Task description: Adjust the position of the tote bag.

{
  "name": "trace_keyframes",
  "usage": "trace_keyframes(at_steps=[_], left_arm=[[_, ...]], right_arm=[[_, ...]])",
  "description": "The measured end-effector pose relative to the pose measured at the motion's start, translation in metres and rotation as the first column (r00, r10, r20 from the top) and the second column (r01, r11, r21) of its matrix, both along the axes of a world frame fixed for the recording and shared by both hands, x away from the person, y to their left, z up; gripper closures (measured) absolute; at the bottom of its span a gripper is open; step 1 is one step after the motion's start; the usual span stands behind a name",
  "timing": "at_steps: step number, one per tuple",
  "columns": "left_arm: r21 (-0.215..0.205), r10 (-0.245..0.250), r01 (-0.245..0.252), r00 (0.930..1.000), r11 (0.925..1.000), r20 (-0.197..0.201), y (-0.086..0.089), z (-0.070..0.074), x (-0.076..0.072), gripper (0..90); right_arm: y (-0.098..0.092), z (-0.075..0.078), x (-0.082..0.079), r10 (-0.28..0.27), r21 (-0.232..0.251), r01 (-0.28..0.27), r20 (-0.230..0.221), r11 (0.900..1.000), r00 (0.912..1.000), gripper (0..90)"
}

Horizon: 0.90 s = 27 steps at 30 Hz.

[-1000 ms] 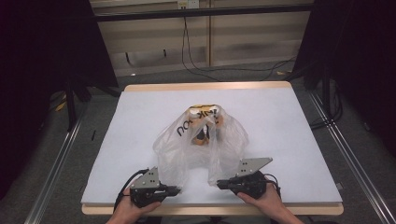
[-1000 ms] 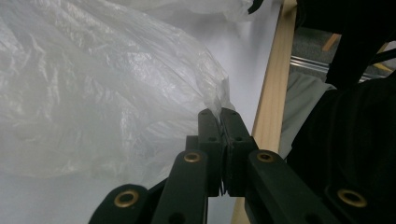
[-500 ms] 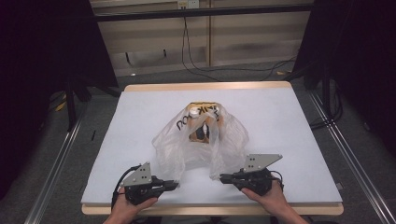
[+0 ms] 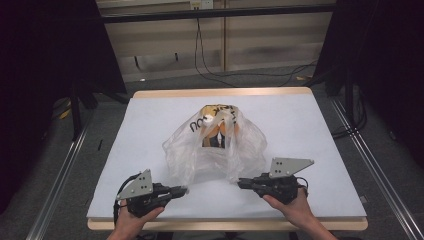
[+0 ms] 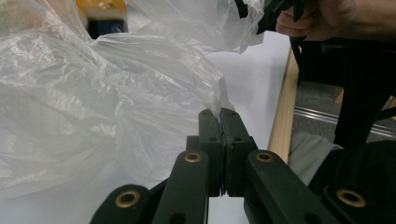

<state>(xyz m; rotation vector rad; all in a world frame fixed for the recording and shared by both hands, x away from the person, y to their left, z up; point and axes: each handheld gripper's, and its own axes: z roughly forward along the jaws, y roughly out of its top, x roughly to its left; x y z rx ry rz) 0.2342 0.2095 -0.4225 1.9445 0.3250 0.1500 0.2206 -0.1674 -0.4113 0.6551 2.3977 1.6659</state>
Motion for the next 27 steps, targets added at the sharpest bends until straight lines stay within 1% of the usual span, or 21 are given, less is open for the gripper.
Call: trace_keyframes(at_steps=[1,2,3,4,6,7,11,12,13,14,15,16,17,19,20,21,22,23,24,25,27], left_arm=[[-0.002,0.008,-0.008,0.9999,1.0000,0.011,0.000,0.005,0.001,89.0],[-0.002,0.008,-0.008,0.9999,1.0000,0.011,0.000,0.005,0.001,89.0],[-0.012,0.003,-0.003,0.9997,0.9999,0.023,0.000,0.007,0.002,89.0],[-0.005,0.007,-0.007,0.9995,1.0000,0.031,0.000,0.010,0.002,89.0],[-0.024,0.011,-0.010,0.9990,0.9997,0.042,0.000,0.016,0.001,88.9],[-0.021,0.008,-0.007,0.9979,0.9998,0.064,0.000,0.023,0.000,89.0],[-0.036,0.006,-0.003,0.9970,0.9994,0.078,0.000,0.031,0.003,89.0],[-0.035,0.007,-0.004,0.9955,0.9994,0.094,-0.001,0.035,0.004,89.0],[-0.040,0.006,-0.002,0.9954,0.9992,0.096,-0.002,0.036,0.005,89.0],[-0.041,0.003,0.001,0.9948,0.9992,0.102,-0.002,0.039,0.006,89.0],[-0.042,0.001,0.003,0.9938,0.9991,0.111,-0.003,0.042,0.007,89.0],[-0.053,0.003,0.003,0.9938,0.9986,0.111,-0.004,0.044,0.007,89.0],[-0.052,0.001,0.005,0.9923,0.9986,0.124,-0.005,0.047,0.007,89.0],[-0.081,0.002,0.009,0.9915,0.9966,0.130,-0.006,0.054,0.009,89.0],[-0.076,0.005,0.006,0.9902,0.9971,0.140,-0.006,0.058,0.011,89.0],[-0.085,0.005,0.007,0.9903,0.9963,0.139,-0.007,0.060,0.011,89.0],[-0.076,0.008,0.004,0.9888,0.9971,0.149,-0.007,0.063,0.012,89.0],[-0.076,0.008,0.004,0.9888,0.9971,0.149,-0.007,0.063,0.012,89.0],[-0.071,0.015,-0.003,0.9846,0.9975,0.174,-0.006,0.069,0.014,89.0],[-0.071,0.015,-0.003,0.9846,0.9975,0.174,-0.006,0.069,0.014,89.0],[-0.087,0.025,-0.010,0.9837,0.9961,0.178,-0.001,0.075,0.016,89.1]], right_arm=[[0.000,0.003,0.000,-0.001,0.004,0.001,0.005,1.000,1.0000,90.0],[0.000,0.003,0.000,-0.001,0.004,0.001,0.005,1.000,1.0000,90.0],[-0.001,0.006,0.001,-0.002,0.012,0.001,0.014,1.000,0.9999,90.0],[-0.001,0.010,0.002,-0.004,0.015,0.004,0.027,1.000,0.9996,90.0],[-0.001,0.016,0.004,-0.002,0.022,0.001,0.042,1.000,0.9991,90.0],[-0.001,0.018,0.005,0.002,0.026,-0.003,0.043,1.000,0.9991,90.0],[0.001,0.025,0.008,-0.002,0.030,0.000,0.064,1.000,0.9980,90.0],[0.002,0.031,0.009,-0.004,0.038,0.001,0.079,0.999,0.9969,90.0],[0.002,0.031,0.009,-0.004,0.038,0.001,0.079,0.999,0.9969,90.0],[0.003,0.037,0.009,-0.004,0.047,0.000,0.094,0.999,0.9955,90.0],[0.003,0.037,0.009,-0.004,0.047,0.000,0.094,0.999,0.9955,90.0],[0.003,0.040,0.009,-0.003,0.047,-0.002,0.105,0.999,0.9944,90.0],[0.003,0.043,0.009,-0.004,0.046,-0.001,0.115,0.999,0.9933,90.0],[0.004,0.051,0.010,-0.001,0.057,-0.007,0.134,0.998,0.9910,90.0],[0.004,0.053,0.011,0.001,0.059,-0.009,0.139,0.998,0.9903,90.0],[0.004,0.056,0.012,0.005,0.064,-0.014,0.142,0.998,0.9898,90.0],[0.004,0.058,0.013,0.003,0.065,-0.012,0.148,0.998,0.9890,90.0],[0.004,0.060,0.014,0.002,0.071,-0.014,0.157,0.997,0.9877,90.0],[0.004,0.063,0.015,-0.002,0.075,-0.010,0.162,0.997,0.9869,90.0],[0.004,0.063,0.015,-0.002,0.075,-0.010,0.162,0.997,0.9869,90.0],[0.002,0.069,0.017,-0.013,0.090,-0.004,0.182,0.996,0.9832,90.0]])
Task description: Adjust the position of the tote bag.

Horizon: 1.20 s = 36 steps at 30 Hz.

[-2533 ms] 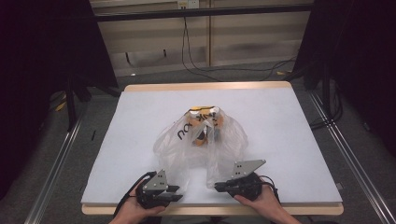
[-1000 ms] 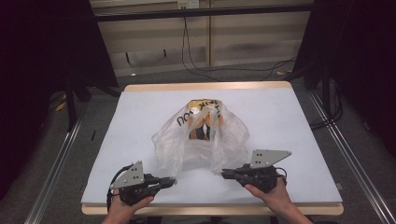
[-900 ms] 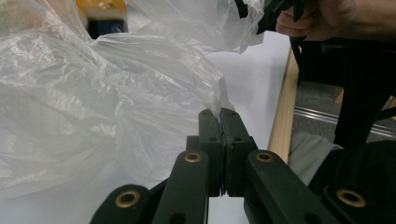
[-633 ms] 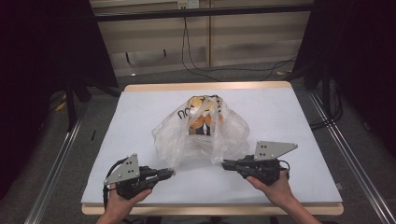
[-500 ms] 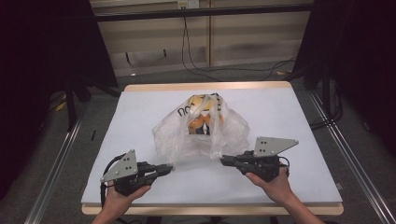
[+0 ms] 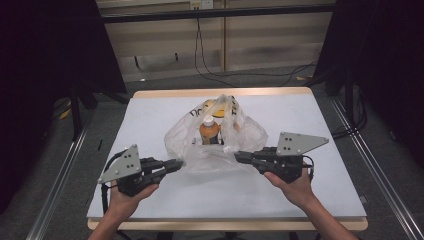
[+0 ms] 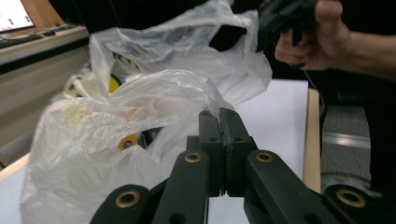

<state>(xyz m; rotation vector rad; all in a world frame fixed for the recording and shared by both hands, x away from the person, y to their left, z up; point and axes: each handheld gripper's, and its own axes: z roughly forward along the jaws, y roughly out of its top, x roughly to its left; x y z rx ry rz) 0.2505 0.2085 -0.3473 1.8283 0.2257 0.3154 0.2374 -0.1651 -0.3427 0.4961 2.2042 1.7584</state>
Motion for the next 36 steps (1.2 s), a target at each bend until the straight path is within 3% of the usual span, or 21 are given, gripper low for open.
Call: trace_keyframes(at_steps=[11,21,25,26,29,36], left_arm=[[-0.038,0.073,-0.071,0.9956,0.9968,0.059,0.016,0.024,0.014,89.1],[-0.109,0.089,-0.078,0.9916,0.9910,0.095,0.018,0.047,0.021,89.2],[-0.120,0.107,-0.096,0.9899,0.9882,0.092,0.025,0.051,0.023,89.3],[-0.144,0.117,-0.104,0.9896,0.9840,0.083,0.024,0.051,0.023,89.3],[-0.129,0.123,-0.110,0.9876,0.9855,0.098,0.029,0.053,0.028,89.3],[-0.159,0.161,-0.148,0.9842,0.9762,0.073,0.036,0.061,0.041,89.3]], right_arm=[[-0.011,0.015,0.011,-0.037,0.052,0.036,0.036,0.998,0.9987,90.0],[-0.022,0.029,0.020,-0.082,0.119,0.075,0.056,0.990,0.9951,90.0],[-0.030,0.038,0.021,-0.105,0.150,0.093,0.073,0.984,0.9917,90.0],[-0.032,0.040,0.022,-0.110,0.160,0.097,0.076,0.982,0.9910,90.0],[-0.037,0.046,0.023,-0.128,0.179,0.111,0.091,0.978,0.9875,90.0],[-0.048,0.060,0.034,-0.177,0.219,0.153,0.094,0.964,0.9796,90.0]])
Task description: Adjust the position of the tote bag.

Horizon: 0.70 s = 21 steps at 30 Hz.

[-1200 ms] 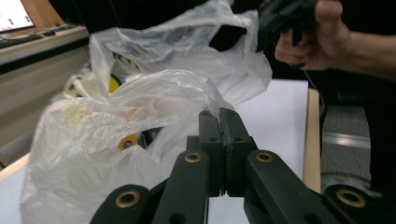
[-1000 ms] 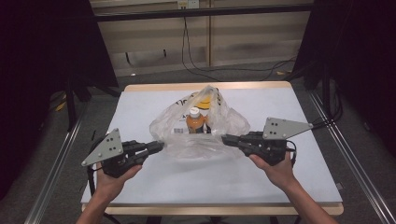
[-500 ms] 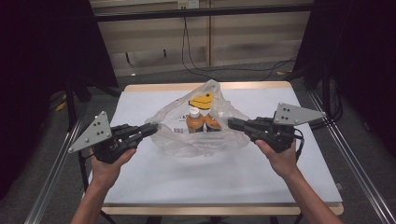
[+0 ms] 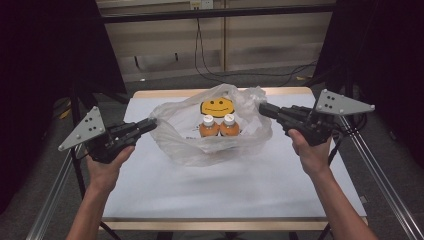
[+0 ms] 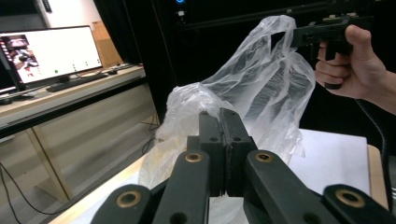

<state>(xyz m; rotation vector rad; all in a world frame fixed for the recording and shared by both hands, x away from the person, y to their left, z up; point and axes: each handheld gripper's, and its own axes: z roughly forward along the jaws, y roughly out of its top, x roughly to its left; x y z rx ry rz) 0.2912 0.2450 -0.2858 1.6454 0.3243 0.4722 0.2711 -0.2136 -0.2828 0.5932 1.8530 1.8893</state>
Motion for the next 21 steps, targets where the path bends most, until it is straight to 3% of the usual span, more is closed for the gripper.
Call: trace_keyframes(at_steps=[15,21], left_arm=[[-0.034,0.062,-0.062,0.9981,0.9975,0.002,0.015,0.027,0.028,89.5],[-0.022,0.087,-0.087,0.9962,0.9959,-0.006,0.020,0.037,0.038,89.6]], right_arm=[[-0.017,0.026,0.020,-0.081,0.022,0.081,0.015,0.996,0.9966,90.0],[-0.027,0.035,0.030,-0.124,0.022,0.123,0.007,0.992,0.9923,90.0]])
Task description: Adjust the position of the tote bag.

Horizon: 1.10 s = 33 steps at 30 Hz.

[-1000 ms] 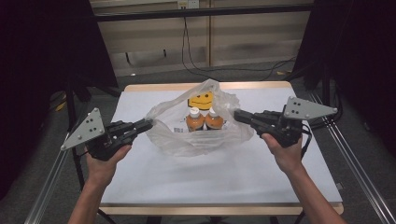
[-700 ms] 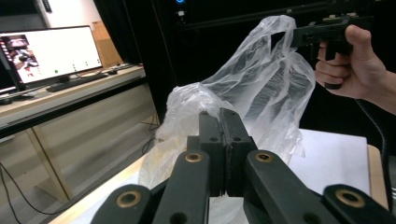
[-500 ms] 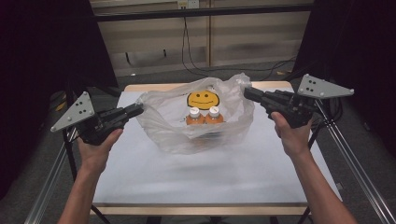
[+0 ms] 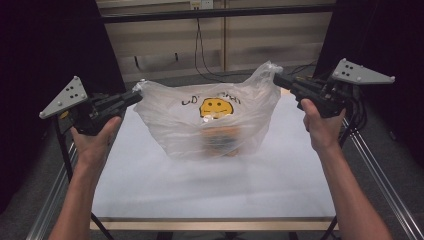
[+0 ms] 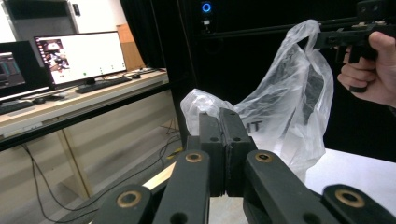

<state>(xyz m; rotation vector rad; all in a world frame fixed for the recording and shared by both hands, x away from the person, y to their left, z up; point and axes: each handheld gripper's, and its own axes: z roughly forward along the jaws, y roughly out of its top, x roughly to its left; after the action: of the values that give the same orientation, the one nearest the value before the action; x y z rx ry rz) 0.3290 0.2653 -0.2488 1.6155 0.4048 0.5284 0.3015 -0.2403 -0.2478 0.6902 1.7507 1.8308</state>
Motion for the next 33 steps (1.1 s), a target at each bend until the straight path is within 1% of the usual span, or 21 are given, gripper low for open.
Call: trace_keyframes(at_steps=[1,2,6,8,9,10,11,12,13,15,16,17,19,20,21,23,25,26,28,30,33], left_arm=[[-0.003,0.010,-0.010,0.9999,0.9999,-0.006,0.003,0.002,0.004,89.6],[0.009,0.019,-0.019,0.9998,0.9998,-0.004,0.005,0.003,0.006,89.6],[0.000,0.038,-0.038,0.9991,0.9993,-0.017,0.009,0.005,0.013,89.7],[0.020,0.064,-0.064,0.9979,0.9978,-0.014,0.012,0.006,0.017,89.8],[0.004,0.053,-0.053,0.9981,0.9986,-0.030,0.010,0.005,0.018,89.8],[0.004,0.053,-0.053,0.9981,0.9986,-0.030,0.010,0.005,0.018,89.8],[0.016,0.061,-0.061,0.9980,0.9980,-0.014,0.011,0.005,0.019,89.8],[0.016,0.061,-0.061,0.9980,0.9980,-0.014,0.011,0.005,0.019,89.9],[0.013,0.070,-0.070,0.9975,0.9975,-0.014,0.011,0.005,0.020,89.9],[0.004,0.083,-0.083,0.9964,0.9965,-0.020,0.013,0.003,0.026,89.9],[-0.012,0.091,-0.091,0.9953,0.9958,-0.032,0.015,0.002,0.031,89.9],[-0.017,0.103,-0.104,0.9933,0.9944,-0.053,0.017,0.000,0.039,89.9],[-0.015,0.109,-0.110,0.9923,0.9938,-0.059,0.017,-0.002,0.042,89.9],[-0.028,0.115,-0.117,0.9903,0.9927,-0.078,0.017,-0.004,0.045,89.9],[-0.018,0.117,-0.118,0.9906,0.9928,-0.072,0.017,-0.005,0.046,89.9],[-0.031,0.109,-0.112,0.9903,0.9932,-0.087,0.016,-0.010,0.049,89.9],[-0.025,0.098,-0.101,0.9906,0.9946,-0.096,0.014,-0.016,0.048,89.9],[-0.025,0.085,-0.087,0.9919,0.9959,-0.095,0.012,-0.020,0.046,89.9],[-0.027,0.078,-0.081,0.9923,0.9963,-0.096,0.010,-0.022,0.044,89.9],[-0.020,0.078,-0.081,0.9930,0.9966,-0.089,0.009,-0.025,0.041,89.9],[-0.020,0.076,-0.079,0.9918,0.9967,-0.103,0.012,-0.031,0.041,89.9]], right_arm=[[-0.004,0.003,0.004,-0.014,0.000,0.014,0.004,1.000,0.9999,90.0],[-0.005,0.004,0.005,-0.022,0.002,0.022,0.002,1.000,0.9998,90.0],[-0.010,0.008,0.009,-0.051,-0.004,0.051,0.001,0.999,0.9987,90.0],[-0.016,0.012,0.014,-0.079,0.012,0.079,-0.005,0.997,0.9969,90.0],[-0.018,0.013,0.016,-0.088,0.012,0.088,-0.007,0.996,0.9961,90.0],[-0.018,0.013,0.016,-0.088,0.012,0.088,-0.007,0.996,0.9961,90.0],[-0.020,0.014,0.020,-0.118,0.008,0.118,-0.015,0.993,0.9929,90.0],[-0.020,0.014,0.020,-0.118,0.008,0.118,-0.015,0.993,0.9929,90.0],[-0.024,0.014,0.024,-0.136,0.007,0.136,-0.023,0.991,0.9904,90.0],[-0.025,0.014,0.026,-0.148,0.014,0.148,-0.028,0.989,0.9887,90.0],[-0.028,0.013,0.028,-0.148,0.015,0.148,-0.032,0.989,0.9885,90.0],[-0.031,0.011,0.031,-0.164,0.016,0.165,-0.046,0.986,0.9854,90.0],[-0.034,0.009,0.033,-0.169,0.018,0.171,-0.052,0.985,0.9842,90.0],[-0.038,0.006,0.034,-0.190,0.031,0.192,-0.066,0.981,0.9796,90.0],[-0.038,0.006,0.034,-0.190,0.031,0.192,-0.066,0.981,0.9796,90.0],[-0.042,0.002,0.034,-0.198,0.021,0.200,-0.069,0.980,0.9778,90.0],[-0.046,-0.005,0.033,-0.192,0.023,0.194,-0.078,0.981,0.9783,90.0],[-0.049,-0.012,0.030,-0.186,0.024,0.189,-0.081,0.982,0.9791,90.0],[-0.050,-0.014,0.029,-0.181,0.028,0.184,-0.087,0.983,0.9796,90.0],[-0.052,-0.022,0.021,-0.178,0.021,0.180,-0.090,0.983,0.9800,90.0],[-0.055,-0.027,0.017,-0.182,0.012,0.184,-0.093,0.983,0.9789,90.0]])
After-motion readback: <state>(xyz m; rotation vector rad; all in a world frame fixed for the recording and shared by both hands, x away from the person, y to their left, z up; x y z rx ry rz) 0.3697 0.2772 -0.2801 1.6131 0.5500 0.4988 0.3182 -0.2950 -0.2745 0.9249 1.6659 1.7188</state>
